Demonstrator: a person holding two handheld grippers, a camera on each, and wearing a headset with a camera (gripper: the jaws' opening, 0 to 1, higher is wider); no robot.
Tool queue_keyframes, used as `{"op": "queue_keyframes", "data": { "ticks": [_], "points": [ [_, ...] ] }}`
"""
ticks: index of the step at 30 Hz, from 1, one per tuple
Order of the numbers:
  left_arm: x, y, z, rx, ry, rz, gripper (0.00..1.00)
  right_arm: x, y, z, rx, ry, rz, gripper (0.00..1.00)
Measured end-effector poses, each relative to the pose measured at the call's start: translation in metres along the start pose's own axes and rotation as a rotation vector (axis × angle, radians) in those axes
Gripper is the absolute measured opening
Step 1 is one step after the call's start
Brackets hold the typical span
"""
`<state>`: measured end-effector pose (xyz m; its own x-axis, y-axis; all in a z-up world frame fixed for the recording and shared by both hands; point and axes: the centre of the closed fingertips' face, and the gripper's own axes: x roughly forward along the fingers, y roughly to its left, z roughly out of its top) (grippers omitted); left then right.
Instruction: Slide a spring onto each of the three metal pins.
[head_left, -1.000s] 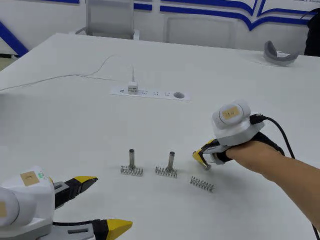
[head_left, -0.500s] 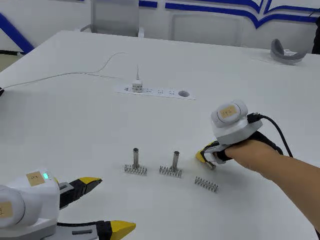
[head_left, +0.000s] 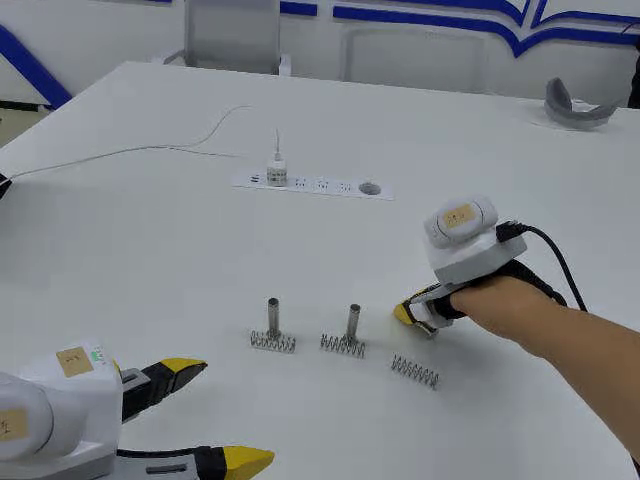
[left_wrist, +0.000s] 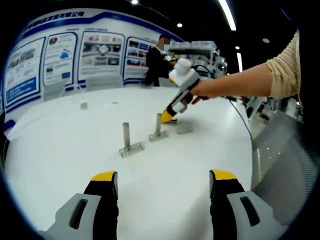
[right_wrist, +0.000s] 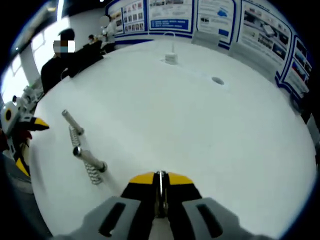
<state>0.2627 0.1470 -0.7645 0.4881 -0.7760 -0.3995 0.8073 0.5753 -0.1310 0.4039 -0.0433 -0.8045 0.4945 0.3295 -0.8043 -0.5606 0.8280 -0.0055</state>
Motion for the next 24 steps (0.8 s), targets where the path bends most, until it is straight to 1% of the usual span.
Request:
{"op": "queue_keyframes", "data": {
  "ticks": [5, 8, 10, 11, 13, 17, 24],
  "points": [
    [-0.001, 0.000, -0.001, -0.002, 0.002, 0.002, 0.76, 0.001, 0.000, -0.001, 0.005, 0.021, -0.009, 0.09],
    [-0.001, 0.001, -0.001, -0.001, 0.002, 0.005, 0.76, 0.000, -0.001, -0.001, 0.032, 0.013, -0.014, 0.09],
    [-0.002, 0.002, 0.000, 0.001, 0.001, 0.007, 0.76, -0.001, 0.001, -0.003, 0.027, 0.020, -0.019, 0.09],
    [-0.002, 0.002, 0.000, 0.002, 0.000, 0.008, 0.76, -0.002, 0.002, -0.001, 0.023, 0.014, -0.020, 0.09],
    [-0.003, 0.003, 0.002, 0.003, -0.002, 0.010, 0.76, -0.007, 0.003, 0.004, 0.036, -0.020, -0.015, 0.09],
    [-0.002, 0.003, 0.003, 0.006, -0.004, 0.009, 0.76, -0.017, 0.006, 0.008, 0.030, -0.045, -0.017, 0.09],
    [0.001, 0.000, 0.008, 0.017, -0.013, -0.001, 0.76, -0.035, 0.010, 0.005, 0.021, -0.084, -0.033, 0.09]
  ]
}}
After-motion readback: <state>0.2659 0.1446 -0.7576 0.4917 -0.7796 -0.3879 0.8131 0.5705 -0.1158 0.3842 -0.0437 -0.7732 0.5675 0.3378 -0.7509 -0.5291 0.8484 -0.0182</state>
